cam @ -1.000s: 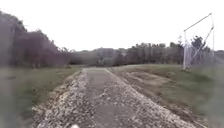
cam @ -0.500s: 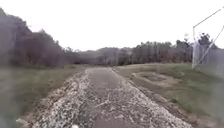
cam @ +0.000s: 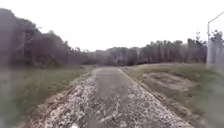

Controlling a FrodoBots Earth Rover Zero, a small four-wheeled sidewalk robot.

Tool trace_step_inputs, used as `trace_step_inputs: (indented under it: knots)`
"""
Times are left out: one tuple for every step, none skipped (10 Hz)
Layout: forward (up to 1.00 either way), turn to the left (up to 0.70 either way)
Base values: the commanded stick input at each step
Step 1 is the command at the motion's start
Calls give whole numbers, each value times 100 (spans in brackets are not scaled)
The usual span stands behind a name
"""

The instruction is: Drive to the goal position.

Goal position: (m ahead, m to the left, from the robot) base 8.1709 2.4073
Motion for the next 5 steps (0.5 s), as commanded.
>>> trace_step_inputs:
  knots:
    - [68,-5]
    - [68,-11]
    - [68,-18]
    - [68,-24]
    - [68,-30]
